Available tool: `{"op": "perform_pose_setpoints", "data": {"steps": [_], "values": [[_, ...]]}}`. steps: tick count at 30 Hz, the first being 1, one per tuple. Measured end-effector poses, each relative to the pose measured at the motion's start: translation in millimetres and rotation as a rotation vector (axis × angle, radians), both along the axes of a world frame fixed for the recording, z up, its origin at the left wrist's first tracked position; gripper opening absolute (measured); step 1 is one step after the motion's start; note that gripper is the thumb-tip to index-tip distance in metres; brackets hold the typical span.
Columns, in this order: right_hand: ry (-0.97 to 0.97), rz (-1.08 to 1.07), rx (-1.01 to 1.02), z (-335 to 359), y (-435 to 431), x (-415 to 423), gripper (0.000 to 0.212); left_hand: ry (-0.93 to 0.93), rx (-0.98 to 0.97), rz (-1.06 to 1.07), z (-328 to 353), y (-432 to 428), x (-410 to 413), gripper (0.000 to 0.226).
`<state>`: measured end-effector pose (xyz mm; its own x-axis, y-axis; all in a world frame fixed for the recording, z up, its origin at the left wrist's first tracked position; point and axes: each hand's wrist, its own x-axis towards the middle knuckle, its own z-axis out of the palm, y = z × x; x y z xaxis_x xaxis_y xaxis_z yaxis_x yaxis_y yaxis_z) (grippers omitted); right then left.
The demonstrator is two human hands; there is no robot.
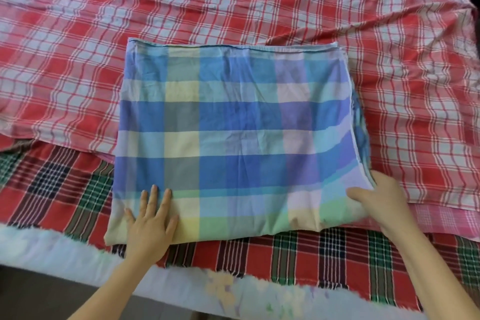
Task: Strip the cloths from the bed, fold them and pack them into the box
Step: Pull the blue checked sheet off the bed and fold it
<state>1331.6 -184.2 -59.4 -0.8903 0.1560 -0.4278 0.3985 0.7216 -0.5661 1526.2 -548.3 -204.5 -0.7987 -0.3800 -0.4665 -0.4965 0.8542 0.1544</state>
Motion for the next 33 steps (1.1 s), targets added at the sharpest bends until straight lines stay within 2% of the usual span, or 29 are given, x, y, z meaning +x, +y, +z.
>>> {"op": "perform_pose_setpoints", "data": {"steps": [2,3,6,7,9,10,11,13,15,17,19,21,23,24,27,29,31,33], "values": [[0.181,0.229,0.156,40.5,-59.3,3.5,0.010,0.037,0.112,0.021,14.0,-10.4,-2.3,0.054],[0.261,0.318,0.147,60.2,-91.7,6.6,0.016,0.090,0.205,0.119,20.6,-16.4,-2.5,0.048],[0.386,0.571,-0.033,103.1,-193.3,30.6,0.030,0.169,0.507,0.687,46.5,-33.6,-4.0,0.034],[0.386,0.698,-0.072,104.5,-223.4,41.4,0.029,0.174,0.636,0.873,48.4,-41.8,-7.2,0.031],[0.313,0.985,0.029,87.8,-278.8,69.3,0.014,0.207,0.879,1.111,46.2,-61.5,-10.3,0.025],[0.241,1.088,0.114,67.8,-303.7,84.7,0.019,0.235,0.954,1.203,44.0,-73.0,-9.9,0.029],[0.180,1.161,0.205,43.1,-318.4,97.7,0.033,0.256,0.992,1.264,43.2,-77.7,-10.4,0.034],[0.039,1.268,0.328,-4.9,-334.3,121.3,0.043,0.267,0.977,1.315,44.0,-85.0,-7.4,0.041],[-0.078,1.407,0.405,-37.6,-327.6,141.3,0.038,0.244,0.993,1.301,43.6,-84.1,-9.8,0.048],[-0.002,1.480,0.415,-51.5,-309.8,156.1,0.036,0.248,0.971,1.211,46.0,-79.7,-16.1,0.042],[0.077,1.361,0.345,-48.5,-294.5,156.3,0.029,0.279,0.853,1.025,42.9,-77.1,-22.6,0.040],[0.052,1.190,0.244,-46.9,-282.0,141.6,0.016,0.290,0.720,0.892,38.4,-71.3,-29.6,0.037],[0.014,1.007,0.241,-51.4,-272.4,117.6,0.019,0.271,0.535,0.821,35.2,-67.2,-32.3,0.030],[0.049,0.893,0.233,-47.4,-271.4,102.5,0.023,0.274,0.498,0.783,34.0,-67.0,-32.8,0.033],[0.086,0.660,0.147,-33.4,-293.0,66.8,0.049,0.326,0.651,0.698,44.5,-76.4,-28.7,0.050],[0.093,0.654,0.139,-26.4,-325.4,48.4,0.073,0.323,0.666,0.532,58.7,-84.1,-29.0,0.043],[0.100,0.695,0.196,-24.1,-364.8,33.4,0.095,0.331,0.585,0.334,76.1,-85.1,-33.6,0.035],[0.117,0.734,0.292,-30.8,-397.7,18.2,0.105,0.377,0.462,0.147,91.9,-75.3,-39.7,0.040]]}}
